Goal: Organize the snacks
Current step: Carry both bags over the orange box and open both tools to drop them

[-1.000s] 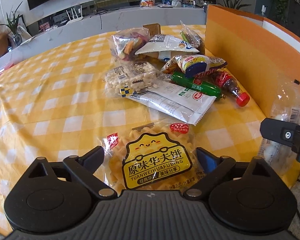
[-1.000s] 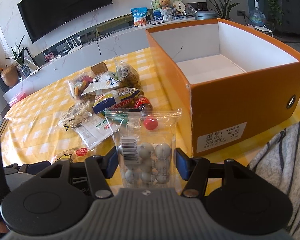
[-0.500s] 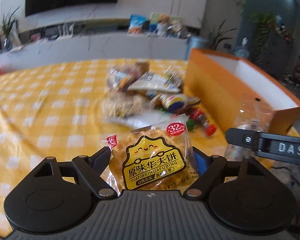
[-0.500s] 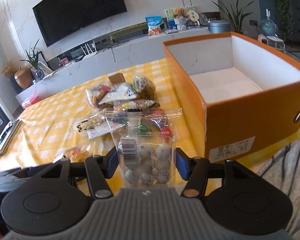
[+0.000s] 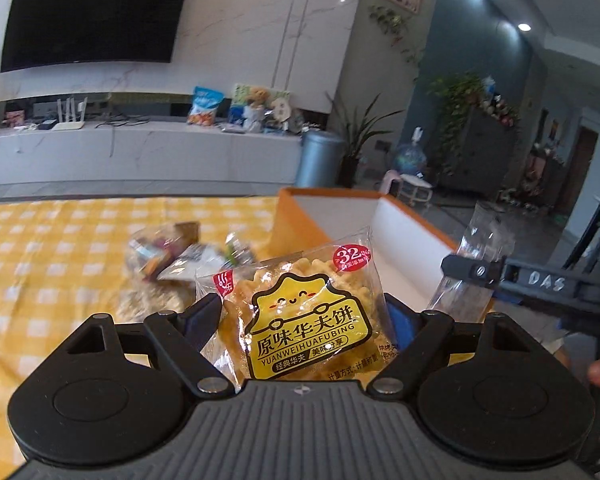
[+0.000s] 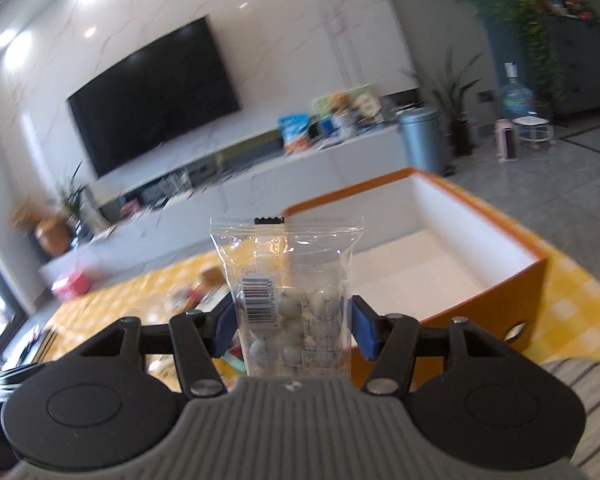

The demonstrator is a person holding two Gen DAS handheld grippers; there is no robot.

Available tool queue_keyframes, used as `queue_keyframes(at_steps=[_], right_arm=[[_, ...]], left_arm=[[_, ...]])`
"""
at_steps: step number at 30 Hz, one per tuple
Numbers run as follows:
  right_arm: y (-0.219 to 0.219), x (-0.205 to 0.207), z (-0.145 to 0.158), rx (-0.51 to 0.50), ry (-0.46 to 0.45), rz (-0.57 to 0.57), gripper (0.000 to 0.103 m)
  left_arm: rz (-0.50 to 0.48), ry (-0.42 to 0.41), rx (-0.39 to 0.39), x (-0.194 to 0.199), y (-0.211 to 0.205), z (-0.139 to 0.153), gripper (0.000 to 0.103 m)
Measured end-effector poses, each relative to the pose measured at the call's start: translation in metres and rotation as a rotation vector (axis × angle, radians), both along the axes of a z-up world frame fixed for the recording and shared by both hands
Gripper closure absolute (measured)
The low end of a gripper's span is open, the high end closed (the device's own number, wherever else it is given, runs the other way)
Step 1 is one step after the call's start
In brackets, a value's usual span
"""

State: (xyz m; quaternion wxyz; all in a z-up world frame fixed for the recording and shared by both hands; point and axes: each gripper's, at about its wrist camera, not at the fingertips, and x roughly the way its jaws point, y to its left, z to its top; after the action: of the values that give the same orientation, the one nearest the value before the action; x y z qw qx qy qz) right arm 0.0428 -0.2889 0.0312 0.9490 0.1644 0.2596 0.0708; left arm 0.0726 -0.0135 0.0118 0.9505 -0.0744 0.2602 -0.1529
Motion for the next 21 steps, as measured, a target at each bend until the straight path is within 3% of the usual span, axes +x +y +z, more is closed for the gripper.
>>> queue_keyframes(at_steps=[8,14,21], right_arm=[[-0.062,0.001,-0.016,0.156,-0.016,-0.175,0.045],[-0.073,-0.006,-0.022,0.203,-0.093,-0.231,0.045],[-0.083,-0.008,-0.024,0.238,-0.16,-0.271,0.045]], left_arm=[[-0.207,0.005,-0.133,0.047,-0.044,0.013,0.006],[-0.245,0.016,-0.098,0.074,-0.08,0.006,0.006],[-0.221,0.052,-0.108,0.091,-0.101,0.002,0.006]])
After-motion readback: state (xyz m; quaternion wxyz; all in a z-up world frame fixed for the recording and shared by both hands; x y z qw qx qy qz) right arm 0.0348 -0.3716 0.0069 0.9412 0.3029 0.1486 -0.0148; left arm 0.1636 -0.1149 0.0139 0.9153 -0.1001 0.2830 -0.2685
